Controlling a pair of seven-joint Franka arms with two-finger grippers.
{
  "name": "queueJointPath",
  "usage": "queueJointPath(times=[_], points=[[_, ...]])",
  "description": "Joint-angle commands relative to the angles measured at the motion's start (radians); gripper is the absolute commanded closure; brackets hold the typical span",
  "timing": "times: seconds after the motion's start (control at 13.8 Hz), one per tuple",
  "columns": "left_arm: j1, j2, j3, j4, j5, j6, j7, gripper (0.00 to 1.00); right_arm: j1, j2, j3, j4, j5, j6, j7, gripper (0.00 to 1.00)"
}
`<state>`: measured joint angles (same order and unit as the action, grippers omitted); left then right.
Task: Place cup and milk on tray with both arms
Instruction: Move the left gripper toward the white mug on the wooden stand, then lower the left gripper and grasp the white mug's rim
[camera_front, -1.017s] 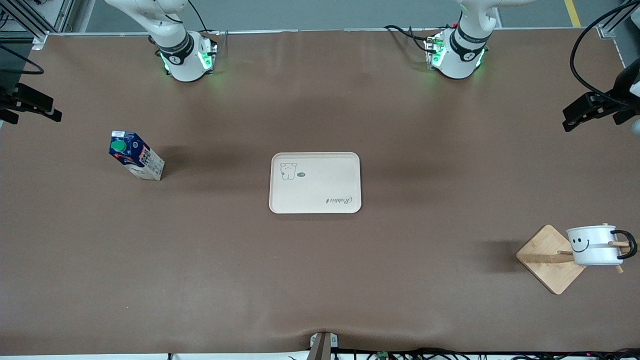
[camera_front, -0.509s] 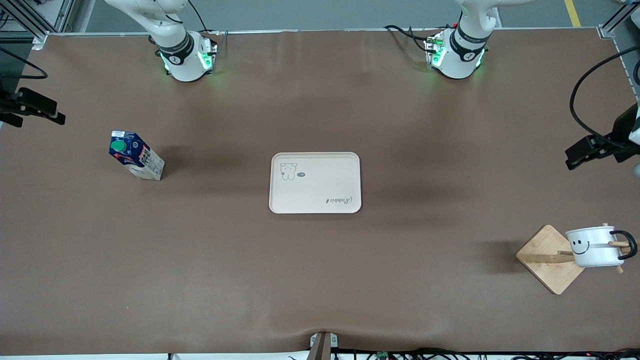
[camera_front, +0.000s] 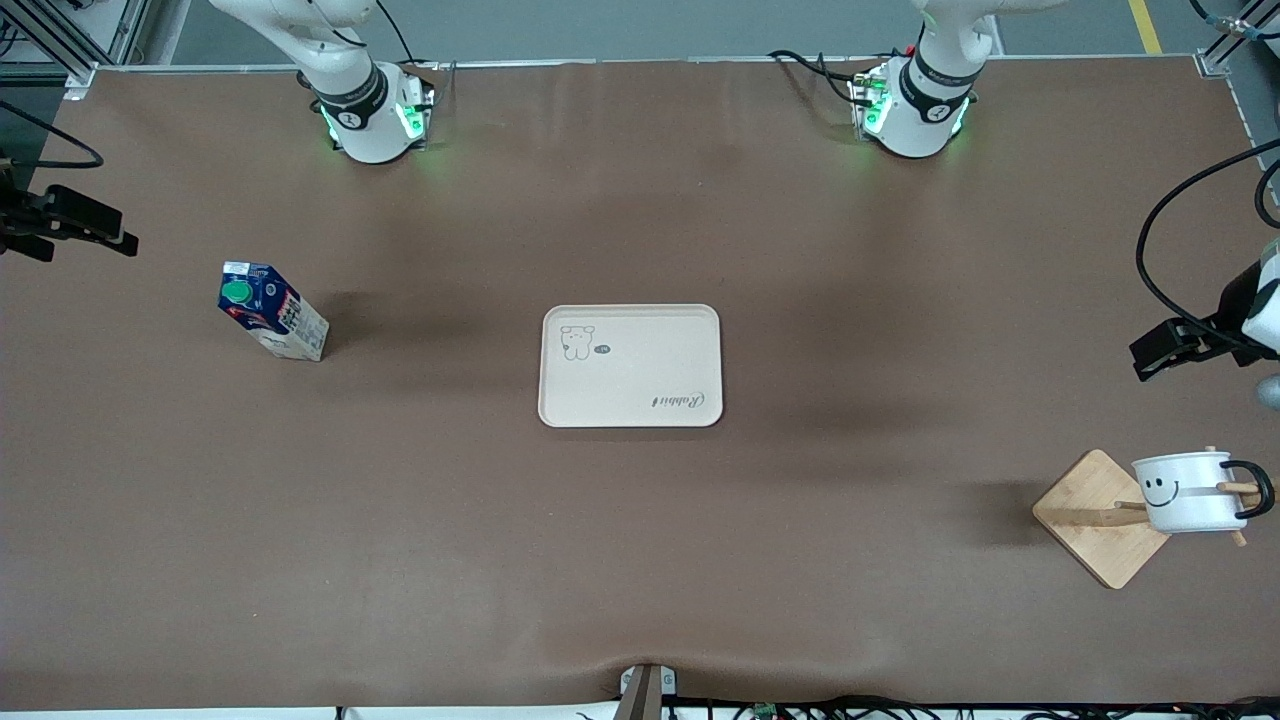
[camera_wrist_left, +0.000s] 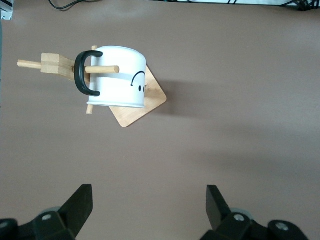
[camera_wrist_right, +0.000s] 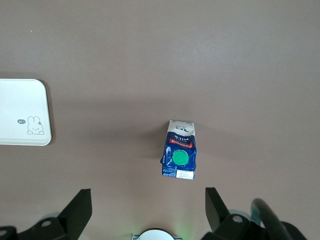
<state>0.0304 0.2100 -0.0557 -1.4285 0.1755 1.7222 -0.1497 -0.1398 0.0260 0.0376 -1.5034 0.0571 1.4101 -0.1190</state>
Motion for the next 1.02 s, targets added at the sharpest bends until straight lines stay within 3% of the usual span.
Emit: queueJointPath(times=[0.0, 0.29, 0.65, 0.94], points=[[0.006, 0.019, -0.003, 0.016, 0.029, -0.006, -0.008, 0.00, -0.003, 0.011, 0.007, 0.019, 0.012, -0.013, 0.012, 0.00], [0.019, 0.017, -0.006, -0.017, 0.027, 0.011, -0.084, 0.00, 0.006, 0.024, 0.008, 0.019, 0.013, -0.002, 0.013, 0.00], [0.020, 0.003, -0.006, -0.220, 0.028, 0.276, -0.362, 0.00, 0.012, 0.029, 0.008, 0.019, 0.012, -0.010, 0.013, 0.00], [0.022, 0.003, -0.006, -0.322, 0.073, 0.440, -0.373, 0.00, 0.014, 0.034, 0.008, 0.019, 0.012, -0.006, 0.013, 0.00]])
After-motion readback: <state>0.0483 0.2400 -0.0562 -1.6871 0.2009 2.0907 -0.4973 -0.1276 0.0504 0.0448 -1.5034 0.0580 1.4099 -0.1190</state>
